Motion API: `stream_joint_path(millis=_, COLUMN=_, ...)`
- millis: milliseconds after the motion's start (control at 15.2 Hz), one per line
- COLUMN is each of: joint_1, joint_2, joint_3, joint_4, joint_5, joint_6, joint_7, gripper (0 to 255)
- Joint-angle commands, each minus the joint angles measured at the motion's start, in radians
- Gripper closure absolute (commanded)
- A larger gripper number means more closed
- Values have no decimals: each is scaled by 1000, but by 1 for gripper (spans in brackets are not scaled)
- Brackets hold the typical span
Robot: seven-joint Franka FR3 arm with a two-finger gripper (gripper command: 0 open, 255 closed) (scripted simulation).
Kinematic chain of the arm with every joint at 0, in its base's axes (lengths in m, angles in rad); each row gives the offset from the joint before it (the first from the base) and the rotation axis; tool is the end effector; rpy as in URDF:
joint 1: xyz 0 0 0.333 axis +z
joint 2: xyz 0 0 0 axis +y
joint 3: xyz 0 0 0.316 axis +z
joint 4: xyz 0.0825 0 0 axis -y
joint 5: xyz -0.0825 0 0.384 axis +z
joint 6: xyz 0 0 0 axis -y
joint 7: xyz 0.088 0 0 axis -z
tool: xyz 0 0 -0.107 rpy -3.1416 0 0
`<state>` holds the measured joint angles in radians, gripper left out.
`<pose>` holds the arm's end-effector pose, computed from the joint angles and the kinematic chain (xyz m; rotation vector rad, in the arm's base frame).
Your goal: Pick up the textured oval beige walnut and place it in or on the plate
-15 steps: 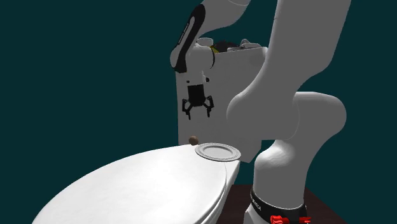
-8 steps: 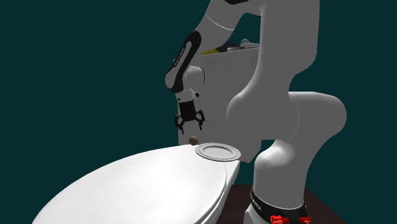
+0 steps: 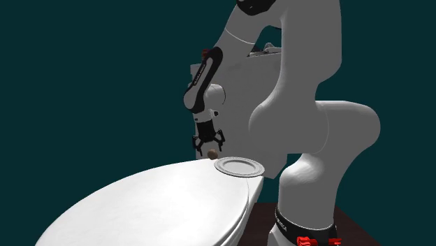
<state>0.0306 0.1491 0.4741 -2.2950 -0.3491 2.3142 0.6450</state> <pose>0.4522 0.2435 0.2832 2.9336 0.1616 0.0118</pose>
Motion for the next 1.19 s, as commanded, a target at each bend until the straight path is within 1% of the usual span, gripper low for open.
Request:
stream_joint_path(millis=0, joint_1=0, joint_2=15, joint_3=-5, joint_4=-7, joint_5=-16, joint_6=19, joint_7=10, gripper=0)
stream_joint_path(millis=462, joint_1=0, joint_2=15, joint_3=-5, joint_4=-7, joint_5=-16, joint_6=19, joint_7=10, gripper=0)
stream_joint_path(millis=528, joint_1=0, joint_2=15, joint_3=-5, joint_4=-7, joint_5=-15, joint_6=19, joint_7=10, gripper=255)
stream_joint_path(millis=1122, joint_1=0, joint_2=15, joint_3=-5, joint_4=-7, joint_5=-16, joint_6=19, joint_7=10, gripper=255)
